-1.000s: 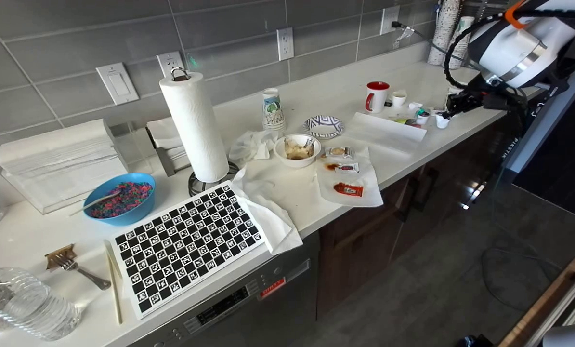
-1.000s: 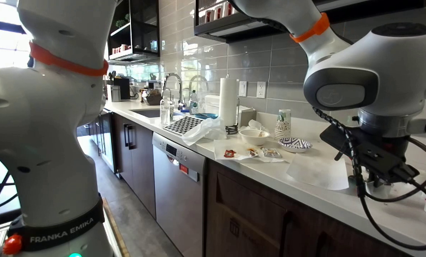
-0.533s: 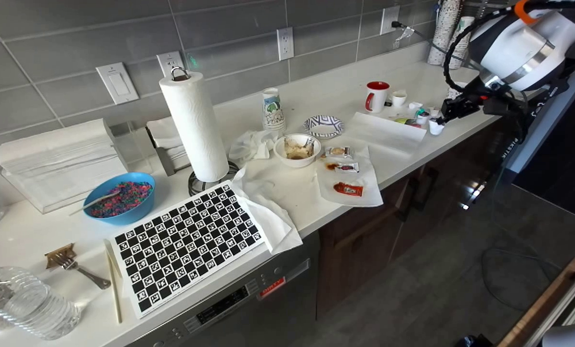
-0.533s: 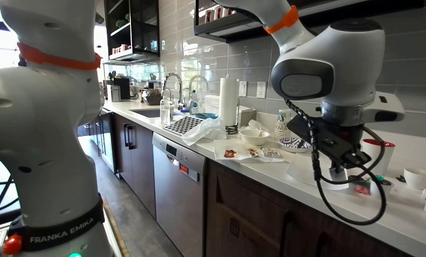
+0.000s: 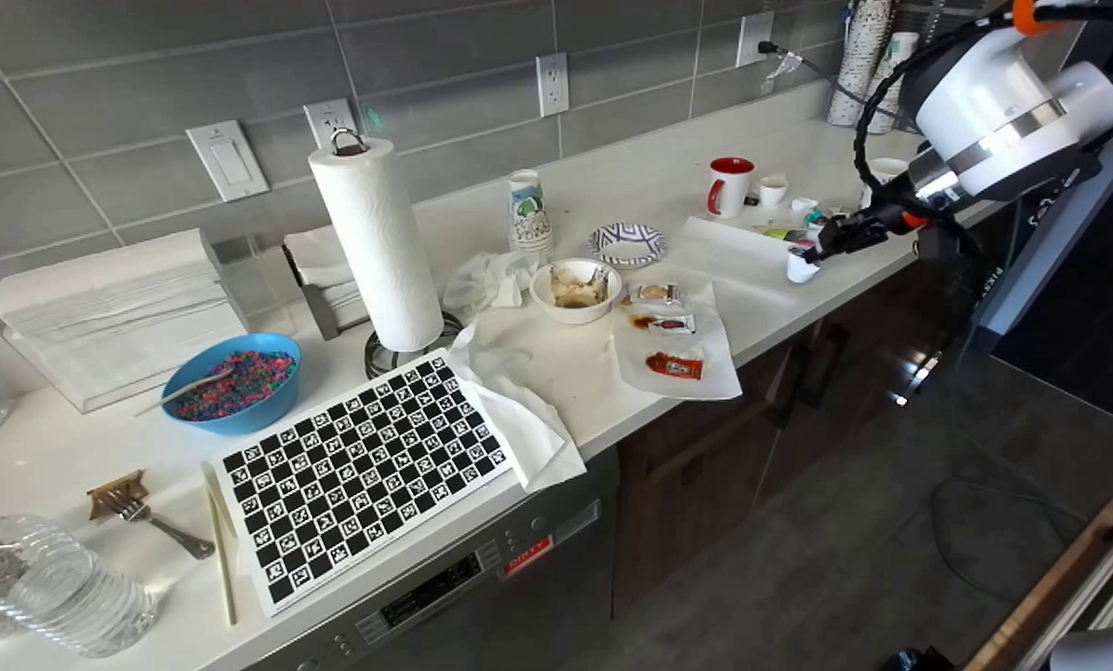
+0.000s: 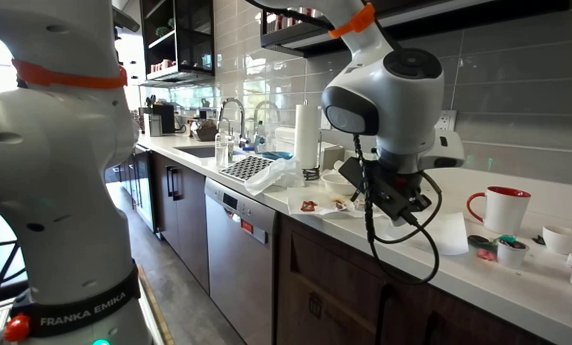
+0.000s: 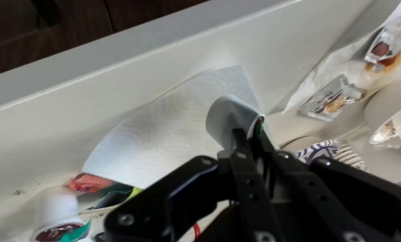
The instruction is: Place one of the small white containers in the trash can beneath the counter to the right of the dishwasher
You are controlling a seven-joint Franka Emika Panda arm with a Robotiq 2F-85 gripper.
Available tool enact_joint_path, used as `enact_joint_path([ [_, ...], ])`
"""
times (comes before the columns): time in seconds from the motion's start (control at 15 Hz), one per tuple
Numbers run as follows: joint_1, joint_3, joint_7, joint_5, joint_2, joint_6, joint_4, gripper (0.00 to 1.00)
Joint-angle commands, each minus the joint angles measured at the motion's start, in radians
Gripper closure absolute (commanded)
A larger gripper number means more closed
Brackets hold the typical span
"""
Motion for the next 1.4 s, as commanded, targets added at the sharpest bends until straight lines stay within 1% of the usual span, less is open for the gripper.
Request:
enact_joint_path([
  [0.0,0.003,0.004,-0.079,0.054,-0.094,-0.091,-0.118,0.98],
  [0.07,0.111,-0.108,-0.068,0.035,-0.113,-0.126,-0.147,0.98],
  [0.27,0.166,-0.176,-0.01,-0.034,-0.176,-0.198,-0.23,0.98],
  [0.4,0.195,-0.208,0.018,-0.067,-0.211,-0.203,-0.277,0.98],
  [0.53,0.216,-0.228,0.045,-0.089,-0.225,-0.177,-0.31,0.98],
  [0.67,0.234,-0.245,0.029,-0.053,-0.215,-0.153,-0.327,0.98],
  [0.8,0.251,-0.264,-0.027,0.025,-0.18,-0.152,-0.33,0.98],
  [1.0,0.276,-0.271,-0.16,0.212,-0.103,-0.119,-0.309,0.98],
  [1.07,0.258,-0.275,-0.076,0.103,-0.157,-0.16,-0.317,0.91],
  [1.2,0.265,-0.274,-0.124,0.162,-0.127,-0.147,-0.315,0.91],
  [1.33,0.267,-0.274,-0.133,0.172,-0.113,-0.146,-0.312,0.91],
])
